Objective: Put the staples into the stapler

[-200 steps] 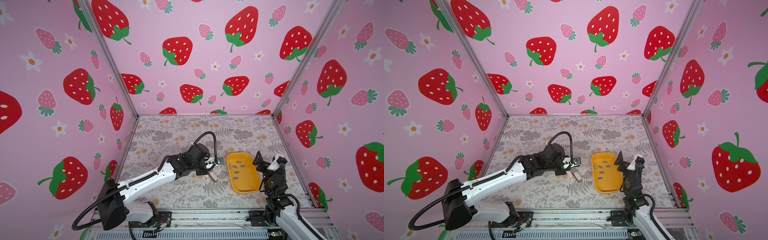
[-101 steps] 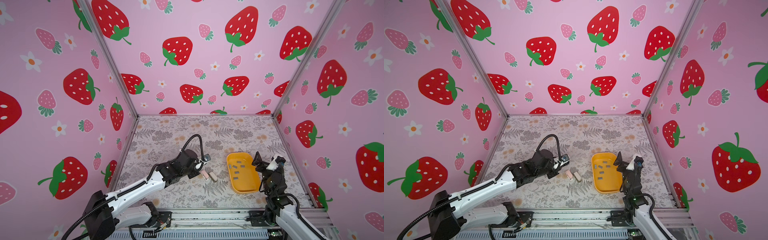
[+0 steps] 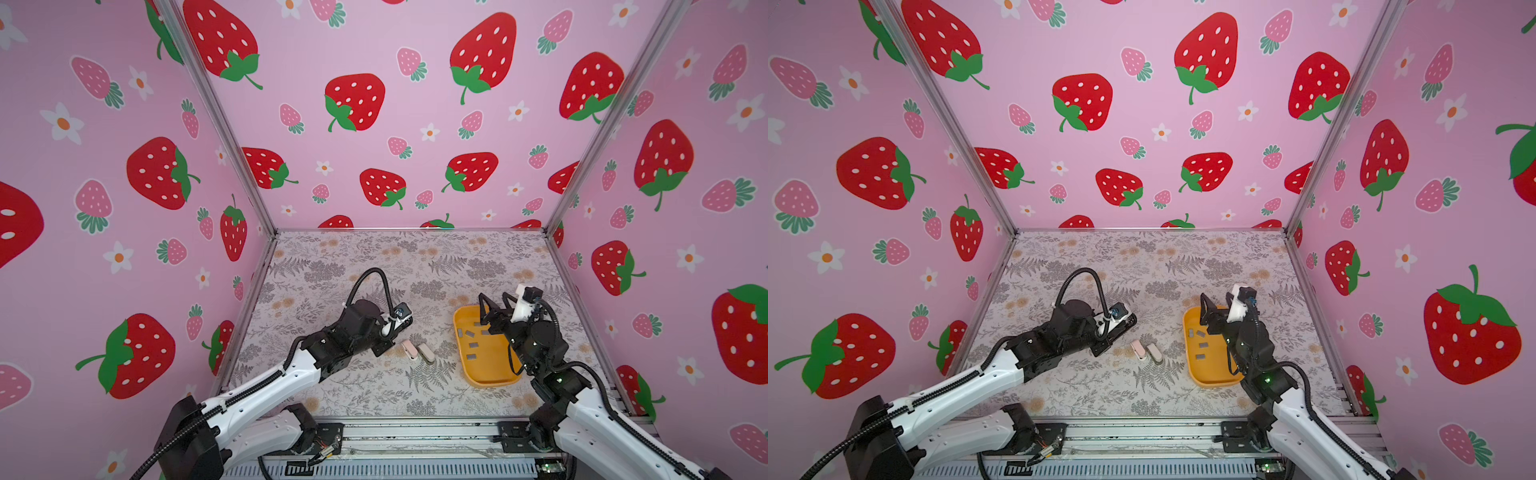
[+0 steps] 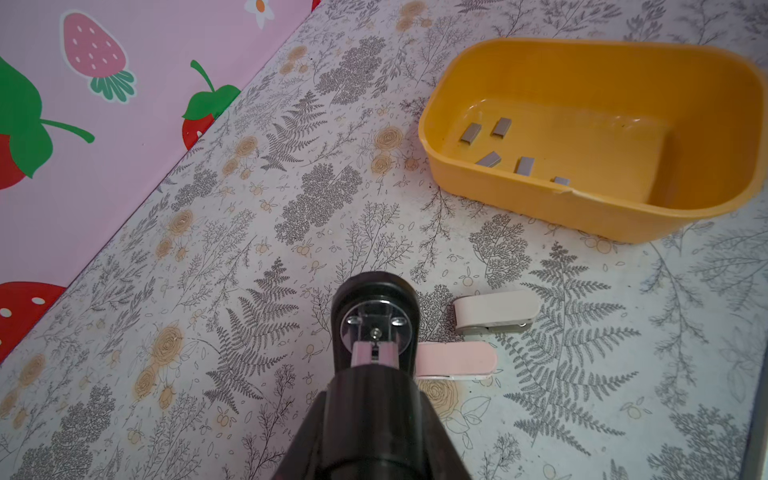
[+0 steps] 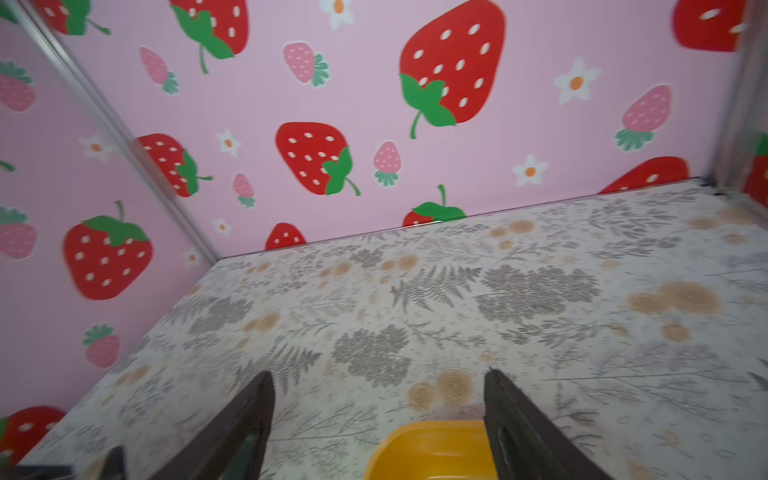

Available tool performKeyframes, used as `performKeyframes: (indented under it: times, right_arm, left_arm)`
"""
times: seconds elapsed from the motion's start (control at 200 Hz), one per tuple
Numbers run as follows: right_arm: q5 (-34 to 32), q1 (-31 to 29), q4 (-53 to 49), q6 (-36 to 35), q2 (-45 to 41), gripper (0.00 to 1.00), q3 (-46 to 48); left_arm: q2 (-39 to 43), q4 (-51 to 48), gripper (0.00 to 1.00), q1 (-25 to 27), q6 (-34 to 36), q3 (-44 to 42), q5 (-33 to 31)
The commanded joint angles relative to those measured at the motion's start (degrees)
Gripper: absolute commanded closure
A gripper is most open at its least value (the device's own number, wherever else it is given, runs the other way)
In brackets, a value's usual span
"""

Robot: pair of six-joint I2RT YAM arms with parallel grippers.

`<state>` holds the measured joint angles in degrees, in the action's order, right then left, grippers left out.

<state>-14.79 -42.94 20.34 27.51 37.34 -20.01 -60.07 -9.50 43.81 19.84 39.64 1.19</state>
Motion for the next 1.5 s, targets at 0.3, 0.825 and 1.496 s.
performKeyframes:
  times: [0.3, 0.825, 1.496]
  right_arm:
    - [-2.13, -18.93, 9.9, 5.97, 13.41, 0.23, -4.24]
    - [-7.02, -22.19, 15.61, 10.45, 29.03, 0.3, -8.0]
    - [-9.74, -22.1, 18.8, 15.26, 34.06, 0.53, -5.07]
  left_arm:
    - [3.83, 6.59, 1.0, 0.05, -3.13, 0.01, 4.16]
    - [0.48, 9.8, 1.0, 4.9, 3.09, -0.44, 5.74]
    - [0.84, 12.9, 1.0, 5.63, 1.07, -0.24, 4.78]
